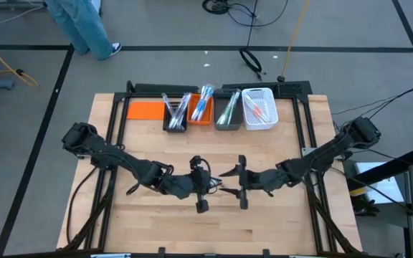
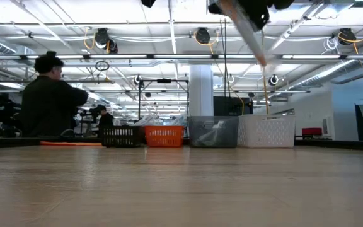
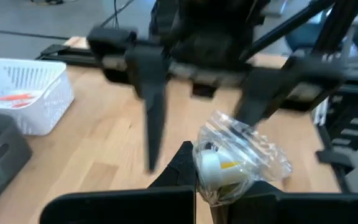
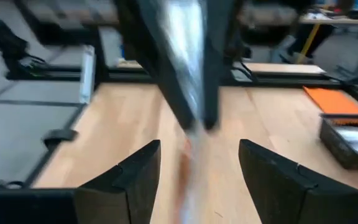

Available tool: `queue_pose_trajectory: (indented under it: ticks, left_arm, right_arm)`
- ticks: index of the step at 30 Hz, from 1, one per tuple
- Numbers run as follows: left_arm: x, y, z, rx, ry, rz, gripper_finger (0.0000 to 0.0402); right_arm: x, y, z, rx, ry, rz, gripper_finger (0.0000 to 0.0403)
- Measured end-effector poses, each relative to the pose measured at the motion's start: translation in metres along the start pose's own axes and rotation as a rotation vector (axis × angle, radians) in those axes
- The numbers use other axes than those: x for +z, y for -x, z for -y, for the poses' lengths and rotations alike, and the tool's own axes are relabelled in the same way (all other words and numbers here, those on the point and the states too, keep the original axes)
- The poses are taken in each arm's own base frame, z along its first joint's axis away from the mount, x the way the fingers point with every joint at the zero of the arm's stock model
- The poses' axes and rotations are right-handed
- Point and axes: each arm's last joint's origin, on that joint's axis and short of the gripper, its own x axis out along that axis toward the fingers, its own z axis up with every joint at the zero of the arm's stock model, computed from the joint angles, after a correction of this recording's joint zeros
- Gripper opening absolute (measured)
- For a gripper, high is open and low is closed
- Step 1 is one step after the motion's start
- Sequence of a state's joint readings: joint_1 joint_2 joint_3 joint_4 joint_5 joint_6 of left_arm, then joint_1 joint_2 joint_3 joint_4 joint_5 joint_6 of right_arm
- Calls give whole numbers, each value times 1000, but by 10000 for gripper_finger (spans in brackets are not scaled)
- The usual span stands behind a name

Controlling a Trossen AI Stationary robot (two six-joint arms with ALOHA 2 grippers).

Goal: Pick & Place Toothbrushes
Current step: Put the orange toothbrush into the white bin

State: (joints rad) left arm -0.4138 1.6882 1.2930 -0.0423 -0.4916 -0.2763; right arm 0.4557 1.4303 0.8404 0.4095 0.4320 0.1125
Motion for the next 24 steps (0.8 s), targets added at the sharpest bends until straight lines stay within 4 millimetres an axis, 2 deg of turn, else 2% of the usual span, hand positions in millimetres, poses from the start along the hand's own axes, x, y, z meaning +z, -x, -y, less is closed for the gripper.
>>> queue_pose_trajectory:
  ticks: [10,24]
  left_arm:
    - [-5,-2,-7,27,-5,-58,2]
    - [-5,-3,-8,14,-14,-71,2]
  right_arm:
    - [1,-6,11,113,-80,-28,204]
    - [-7,-16,15,96,-71,-41,194]
